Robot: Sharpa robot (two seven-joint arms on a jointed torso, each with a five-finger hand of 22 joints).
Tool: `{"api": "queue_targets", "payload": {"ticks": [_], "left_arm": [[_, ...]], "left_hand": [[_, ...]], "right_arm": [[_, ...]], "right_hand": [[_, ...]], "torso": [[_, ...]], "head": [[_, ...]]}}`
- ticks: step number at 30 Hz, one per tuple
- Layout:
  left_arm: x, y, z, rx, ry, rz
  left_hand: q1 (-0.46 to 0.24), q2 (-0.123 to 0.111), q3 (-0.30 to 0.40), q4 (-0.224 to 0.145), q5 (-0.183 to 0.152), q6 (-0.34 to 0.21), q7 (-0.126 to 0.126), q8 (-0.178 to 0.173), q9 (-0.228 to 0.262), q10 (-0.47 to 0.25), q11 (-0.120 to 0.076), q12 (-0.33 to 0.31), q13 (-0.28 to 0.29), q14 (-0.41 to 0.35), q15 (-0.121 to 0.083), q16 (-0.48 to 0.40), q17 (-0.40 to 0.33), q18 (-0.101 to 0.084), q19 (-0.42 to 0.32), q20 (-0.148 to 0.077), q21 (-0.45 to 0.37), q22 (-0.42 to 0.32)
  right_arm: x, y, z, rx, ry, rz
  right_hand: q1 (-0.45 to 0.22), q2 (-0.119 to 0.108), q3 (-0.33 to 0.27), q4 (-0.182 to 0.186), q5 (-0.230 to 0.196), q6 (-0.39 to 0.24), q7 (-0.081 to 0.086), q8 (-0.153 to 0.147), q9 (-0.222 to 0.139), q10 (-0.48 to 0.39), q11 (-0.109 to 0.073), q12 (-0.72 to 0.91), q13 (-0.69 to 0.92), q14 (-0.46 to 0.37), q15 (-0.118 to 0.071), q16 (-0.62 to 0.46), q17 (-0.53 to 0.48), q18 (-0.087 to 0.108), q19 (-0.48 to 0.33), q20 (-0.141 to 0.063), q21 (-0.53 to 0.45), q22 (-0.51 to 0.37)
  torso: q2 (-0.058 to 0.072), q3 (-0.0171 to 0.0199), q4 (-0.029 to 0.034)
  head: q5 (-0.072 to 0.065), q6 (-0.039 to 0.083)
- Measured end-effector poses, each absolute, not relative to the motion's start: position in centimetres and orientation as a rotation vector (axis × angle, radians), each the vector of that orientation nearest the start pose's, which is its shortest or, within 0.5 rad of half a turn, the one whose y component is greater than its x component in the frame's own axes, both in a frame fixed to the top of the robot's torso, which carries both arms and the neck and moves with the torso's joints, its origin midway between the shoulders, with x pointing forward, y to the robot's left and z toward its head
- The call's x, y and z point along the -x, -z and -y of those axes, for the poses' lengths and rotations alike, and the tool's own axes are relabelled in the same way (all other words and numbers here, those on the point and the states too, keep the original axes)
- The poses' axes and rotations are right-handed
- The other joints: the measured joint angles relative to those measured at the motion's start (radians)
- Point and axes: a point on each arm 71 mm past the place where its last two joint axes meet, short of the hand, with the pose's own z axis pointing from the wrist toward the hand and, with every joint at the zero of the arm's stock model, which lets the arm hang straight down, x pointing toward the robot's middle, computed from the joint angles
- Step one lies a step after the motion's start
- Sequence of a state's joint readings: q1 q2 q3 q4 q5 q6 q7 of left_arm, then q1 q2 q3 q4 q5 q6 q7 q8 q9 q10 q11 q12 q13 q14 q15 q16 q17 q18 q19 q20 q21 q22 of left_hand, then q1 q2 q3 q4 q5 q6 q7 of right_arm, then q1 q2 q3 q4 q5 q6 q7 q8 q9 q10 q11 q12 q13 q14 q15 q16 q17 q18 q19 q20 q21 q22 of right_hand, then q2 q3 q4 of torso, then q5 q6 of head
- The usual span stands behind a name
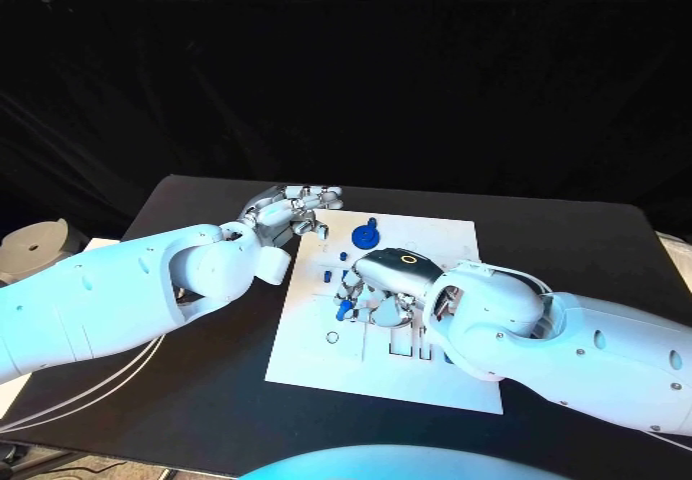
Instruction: Assemble the parts on the task board
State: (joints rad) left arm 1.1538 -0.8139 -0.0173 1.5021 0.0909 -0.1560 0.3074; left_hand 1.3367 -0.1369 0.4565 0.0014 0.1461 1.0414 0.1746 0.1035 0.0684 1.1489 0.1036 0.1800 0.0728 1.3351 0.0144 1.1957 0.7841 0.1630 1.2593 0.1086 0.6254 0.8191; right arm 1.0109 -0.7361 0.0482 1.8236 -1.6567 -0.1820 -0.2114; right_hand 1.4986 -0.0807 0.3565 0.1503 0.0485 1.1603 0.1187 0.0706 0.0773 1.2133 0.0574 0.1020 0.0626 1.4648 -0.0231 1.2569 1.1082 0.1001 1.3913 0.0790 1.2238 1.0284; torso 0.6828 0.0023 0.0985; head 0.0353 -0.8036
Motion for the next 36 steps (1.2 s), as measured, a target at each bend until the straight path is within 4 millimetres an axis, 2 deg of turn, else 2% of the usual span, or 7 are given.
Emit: {"api": "queue_targets", "payload": {"ticks": [8,16,36], "left_arm": [[-48.4,20.0,-19.2,1.266,1.684,-1.551],[-48.4,20.0,-19.2,1.266,1.685,-1.552],[-48.4,20.0,-19.1,1.266,1.687,-1.554]], "left_hand": [[0.000,0.000,0.000,0.000,0.000,0.000,0.000,0.000,0.000,0.000,0.000,0.000,0.000,0.000,0.000,0.000,0.000,0.000,0.000,0.000,0.000,0.000],[0.000,0.000,0.000,0.000,0.000,0.000,0.000,0.000,0.000,0.000,0.000,0.000,0.000,0.000,0.000,0.000,0.000,0.000,0.000,0.000,0.000,0.000],[0.000,0.000,0.000,0.000,0.000,0.000,0.000,0.000,0.000,0.000,0.000,0.000,0.000,0.000,0.000,0.000,0.000,0.000,0.000,0.000,0.000,0.000]], "right_arm": [[-38.1,22.1,6.0,0.439,-0.936,-1.766],[-38.3,23.0,5.9,0.448,-0.932,-1.785],[-38.7,23.9,5.4,0.480,-0.915,-1.807]], "right_hand": [[0.000,0.000,0.007,-0.002,0.000,-0.002,0.001,-0.004,0.000,0.000,0.000,0.000,-0.001,0.000,0.000,0.000,0.000,0.000,0.000,0.000,0.000,0.000],[-0.003,-0.003,0.007,-0.002,0.000,-0.002,0.002,-0.006,-0.001,0.000,0.000,-0.004,-0.001,0.000,0.000,0.000,0.000,0.000,0.000,0.000,0.000,0.000],[-0.003,-0.003,0.010,-0.004,-0.001,-0.007,0.003,-0.007,-0.001,0.000,0.000,-0.004,0.000,0.000,0.000,0.000,0.000,0.000,0.000,0.000,0.000,0.000]], "torso": [[0.000,-0.0004,-0.0005],[0.000,0.0006,-0.0014],[-0.001,0.0006,-0.0020]], "head": [[0.010,-0.007],[0.018,-0.012],[0.019,-0.015]]}}
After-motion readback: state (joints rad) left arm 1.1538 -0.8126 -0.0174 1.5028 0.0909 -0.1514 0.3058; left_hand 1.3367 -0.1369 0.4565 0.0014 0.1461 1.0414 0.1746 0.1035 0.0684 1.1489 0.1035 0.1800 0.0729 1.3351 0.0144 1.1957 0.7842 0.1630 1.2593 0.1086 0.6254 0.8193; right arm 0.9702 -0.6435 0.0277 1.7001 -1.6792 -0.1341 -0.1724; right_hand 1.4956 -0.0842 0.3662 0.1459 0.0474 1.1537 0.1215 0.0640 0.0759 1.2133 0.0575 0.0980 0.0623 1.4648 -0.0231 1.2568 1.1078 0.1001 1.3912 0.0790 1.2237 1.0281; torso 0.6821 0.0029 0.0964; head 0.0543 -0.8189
